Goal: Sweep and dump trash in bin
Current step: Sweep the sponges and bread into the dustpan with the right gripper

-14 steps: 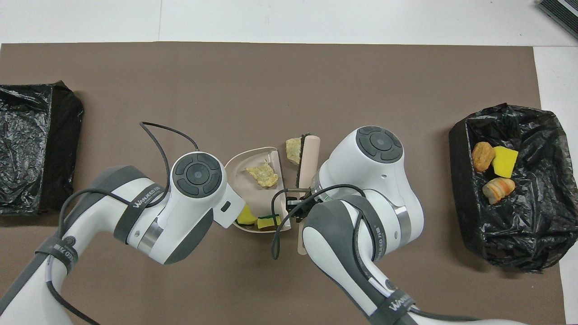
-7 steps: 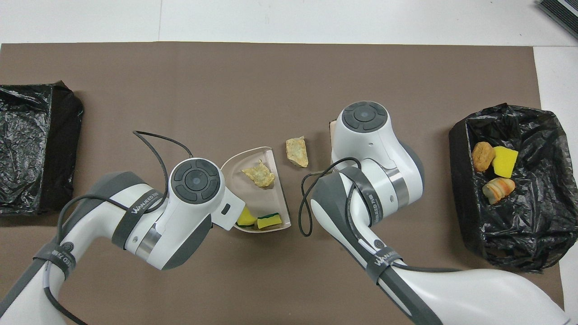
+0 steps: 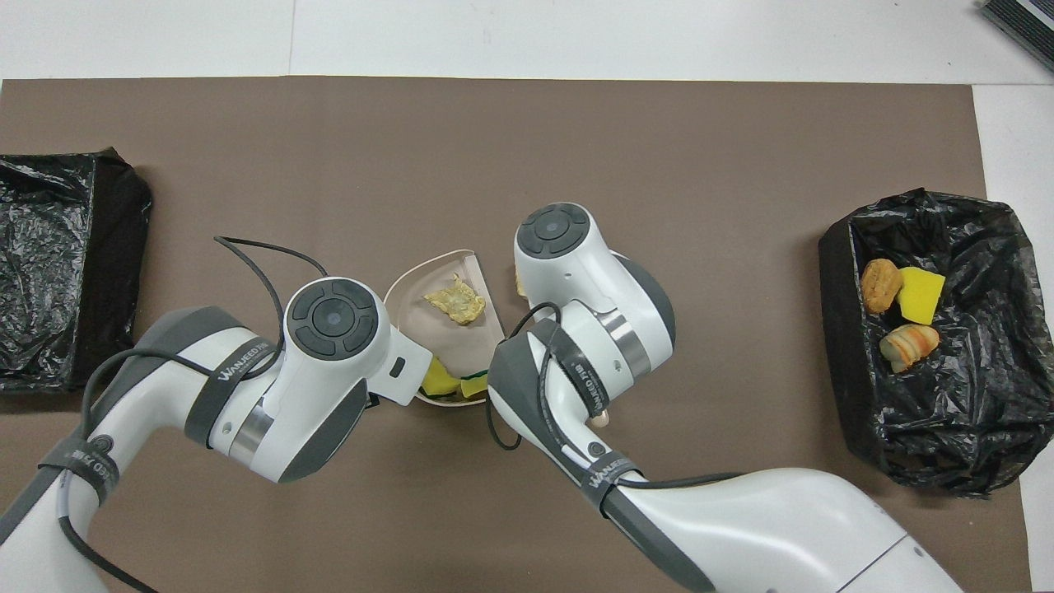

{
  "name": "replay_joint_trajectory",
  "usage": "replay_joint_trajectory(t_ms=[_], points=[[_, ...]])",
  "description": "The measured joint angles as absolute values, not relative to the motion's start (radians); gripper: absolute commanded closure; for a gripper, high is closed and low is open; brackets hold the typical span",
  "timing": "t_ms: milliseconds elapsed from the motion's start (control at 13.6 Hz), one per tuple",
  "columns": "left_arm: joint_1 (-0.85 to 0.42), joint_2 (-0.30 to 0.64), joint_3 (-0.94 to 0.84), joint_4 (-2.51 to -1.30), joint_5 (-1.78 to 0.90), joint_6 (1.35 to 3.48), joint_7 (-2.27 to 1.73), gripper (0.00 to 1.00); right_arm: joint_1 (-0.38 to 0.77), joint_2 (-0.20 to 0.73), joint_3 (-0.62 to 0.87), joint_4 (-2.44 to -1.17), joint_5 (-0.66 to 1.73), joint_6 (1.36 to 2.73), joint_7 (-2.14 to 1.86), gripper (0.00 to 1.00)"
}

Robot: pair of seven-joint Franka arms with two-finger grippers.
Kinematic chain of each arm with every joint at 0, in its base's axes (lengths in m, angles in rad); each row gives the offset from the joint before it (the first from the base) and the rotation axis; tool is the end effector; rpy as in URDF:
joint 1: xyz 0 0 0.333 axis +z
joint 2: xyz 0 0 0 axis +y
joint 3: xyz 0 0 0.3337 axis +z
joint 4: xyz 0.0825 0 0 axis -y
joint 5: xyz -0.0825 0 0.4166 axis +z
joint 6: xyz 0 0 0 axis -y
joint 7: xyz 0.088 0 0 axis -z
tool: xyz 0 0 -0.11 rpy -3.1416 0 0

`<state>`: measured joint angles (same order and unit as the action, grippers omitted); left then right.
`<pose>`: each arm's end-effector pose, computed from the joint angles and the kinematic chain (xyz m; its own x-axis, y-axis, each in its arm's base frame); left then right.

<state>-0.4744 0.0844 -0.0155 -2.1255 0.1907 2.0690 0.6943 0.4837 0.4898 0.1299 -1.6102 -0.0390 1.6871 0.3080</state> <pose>0.5045 -0.2572 0.3558 0.2756 -0.9381 -0.2097 -0.9605 -0.2773 -0.0217 0.5532 0.3738 0.3157 0.8824 0.2682 -0.3867 0.3271 -0.9402 0.0944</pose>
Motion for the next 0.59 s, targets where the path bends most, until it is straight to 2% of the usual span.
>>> replay_joint_trajectory(t_ms=[587], points=[[-0.454,0.09,-0.015,-2.127,0.192,2.106,0.764,1.0,0.5,0.419,0.174,-1.685,0.105,1.799,-0.007,1.0]])
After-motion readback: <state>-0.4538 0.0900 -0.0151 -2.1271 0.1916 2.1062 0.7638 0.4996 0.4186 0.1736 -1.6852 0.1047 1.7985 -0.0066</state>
